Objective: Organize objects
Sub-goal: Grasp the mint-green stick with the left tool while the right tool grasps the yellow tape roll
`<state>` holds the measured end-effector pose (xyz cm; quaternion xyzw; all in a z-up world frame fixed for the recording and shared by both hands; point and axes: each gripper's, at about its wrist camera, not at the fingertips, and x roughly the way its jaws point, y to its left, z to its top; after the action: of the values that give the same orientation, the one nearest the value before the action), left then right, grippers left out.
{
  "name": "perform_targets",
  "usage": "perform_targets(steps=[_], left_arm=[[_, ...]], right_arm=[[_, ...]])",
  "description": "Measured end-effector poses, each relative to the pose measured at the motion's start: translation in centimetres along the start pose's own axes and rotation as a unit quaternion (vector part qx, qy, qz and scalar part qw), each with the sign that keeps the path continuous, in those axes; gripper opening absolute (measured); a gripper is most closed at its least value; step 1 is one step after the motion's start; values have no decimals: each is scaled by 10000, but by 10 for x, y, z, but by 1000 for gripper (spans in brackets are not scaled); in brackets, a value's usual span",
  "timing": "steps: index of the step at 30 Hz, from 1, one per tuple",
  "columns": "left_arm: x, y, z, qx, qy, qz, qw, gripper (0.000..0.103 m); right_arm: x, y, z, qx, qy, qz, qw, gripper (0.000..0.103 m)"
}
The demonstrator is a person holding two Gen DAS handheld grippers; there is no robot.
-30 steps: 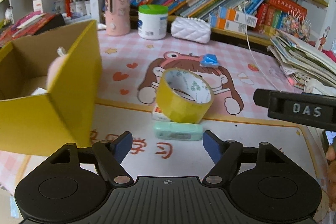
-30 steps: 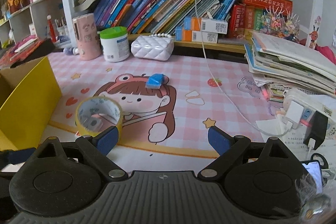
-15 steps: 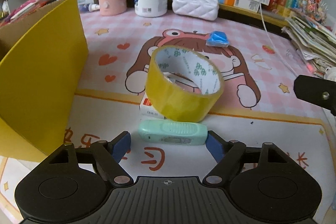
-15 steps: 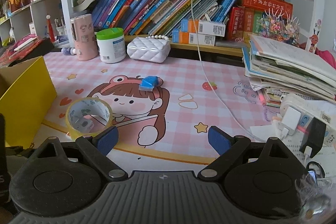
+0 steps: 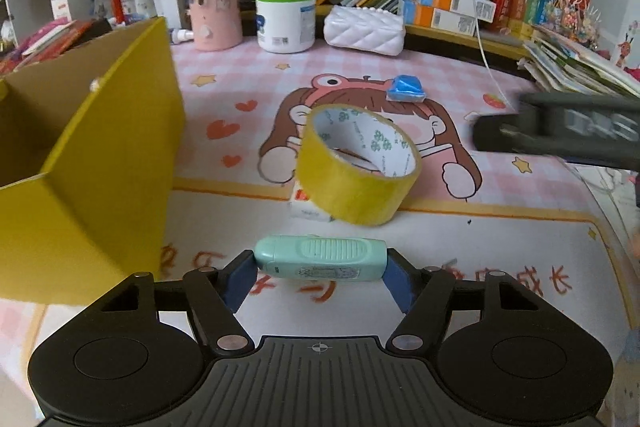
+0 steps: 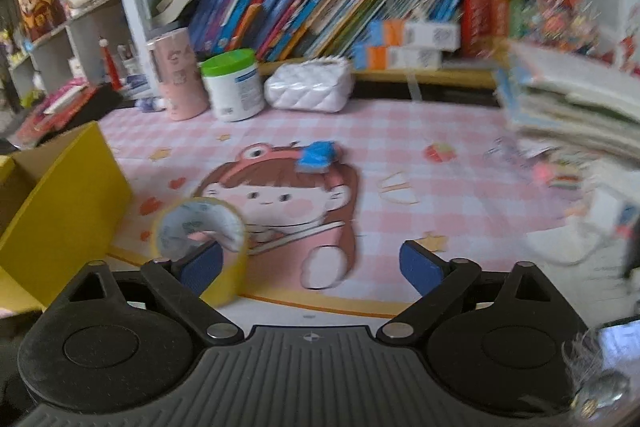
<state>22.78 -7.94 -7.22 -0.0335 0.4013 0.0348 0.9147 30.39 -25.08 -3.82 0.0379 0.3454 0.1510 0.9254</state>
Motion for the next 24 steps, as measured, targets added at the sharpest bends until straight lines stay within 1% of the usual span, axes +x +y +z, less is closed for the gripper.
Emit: perform_targets(steps=[3, 6, 10, 11, 14, 15, 16, 17, 21, 24], left_arm=[[-13, 9, -5, -57, -20, -26, 10000, 68], [-23, 17, -10, -129, -38, -42, 9999, 68], [-36, 23, -17, -150, -119, 40, 9998, 68], [-38, 24, -18, -160, -137, 59, 9998, 68], [-44, 28, -21, -216, -171, 139, 9995, 68], [-46, 29, -22, -237, -173, 171, 9994, 68], [-47, 30, -23, -258, -177, 203, 9993, 68], [-49, 32, -24, -279, -184, 231, 9992, 68], [-53, 36, -27, -340, -215, 301, 9987, 68], [-54, 37, -27, -338, -262, 280, 9987, 68]], right_arm=[[20, 10, 5, 57, 224, 422, 9988, 103], [42, 22, 7, 4, 465, 811, 9956, 103], [73, 36, 7, -55, 824, 1003, 9915, 103], [77, 38, 7, -16, 838, 1092, 9905, 103], [92, 44, 6, 4, 1088, 1154, 9873, 103], [95, 45, 5, 33, 1125, 1216, 9862, 99], [96, 45, 4, 64, 1106, 1240, 9861, 96], [96, 46, 3, 53, 1088, 1241, 9863, 82], [92, 49, 2, -118, 982, 1203, 9878, 80], [78, 49, 3, -210, 710, 1127, 9909, 80]])
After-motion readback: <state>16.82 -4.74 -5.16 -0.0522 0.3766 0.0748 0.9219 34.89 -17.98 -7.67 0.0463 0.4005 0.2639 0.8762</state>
